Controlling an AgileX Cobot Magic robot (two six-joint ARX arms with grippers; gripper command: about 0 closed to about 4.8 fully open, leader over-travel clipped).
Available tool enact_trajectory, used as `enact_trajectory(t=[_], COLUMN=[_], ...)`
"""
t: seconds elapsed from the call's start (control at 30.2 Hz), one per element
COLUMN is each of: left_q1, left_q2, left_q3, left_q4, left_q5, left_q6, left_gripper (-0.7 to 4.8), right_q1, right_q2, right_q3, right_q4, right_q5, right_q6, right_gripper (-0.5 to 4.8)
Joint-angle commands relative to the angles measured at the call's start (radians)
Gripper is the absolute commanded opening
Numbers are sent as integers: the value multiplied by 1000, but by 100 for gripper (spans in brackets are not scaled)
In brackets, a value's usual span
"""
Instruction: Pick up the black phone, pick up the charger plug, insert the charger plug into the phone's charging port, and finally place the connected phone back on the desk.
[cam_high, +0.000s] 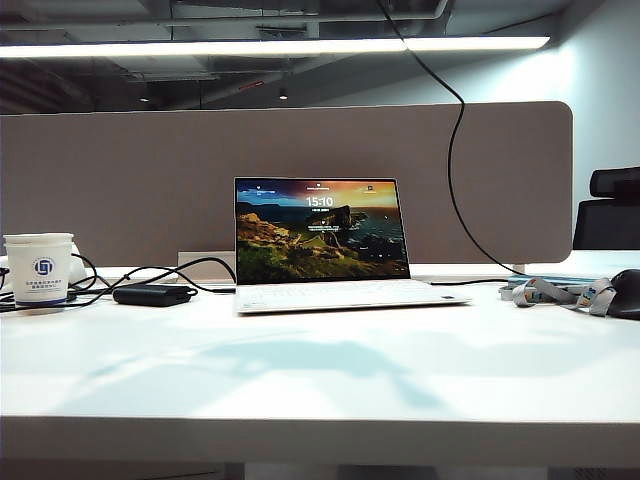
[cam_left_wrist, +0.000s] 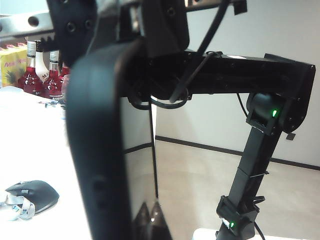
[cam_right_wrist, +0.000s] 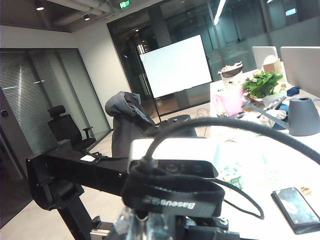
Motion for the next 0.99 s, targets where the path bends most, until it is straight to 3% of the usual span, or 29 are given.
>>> enact_trajectory(t=[0.03, 0.99], left_q1=[-1, -1], left_q2=[-8, -8], left_q3=[10, 10], left_q4=[21, 21], left_q5=[5, 1], left_q6=[-7, -17], left_gripper=[-6, -6], right_q1=[2, 14], right_q2=[-3, -3], right_q3=[3, 3], right_q4=[-8, -96], right_q5=[3, -13], right_q6=[-22, -91], right_gripper=[-7, -7])
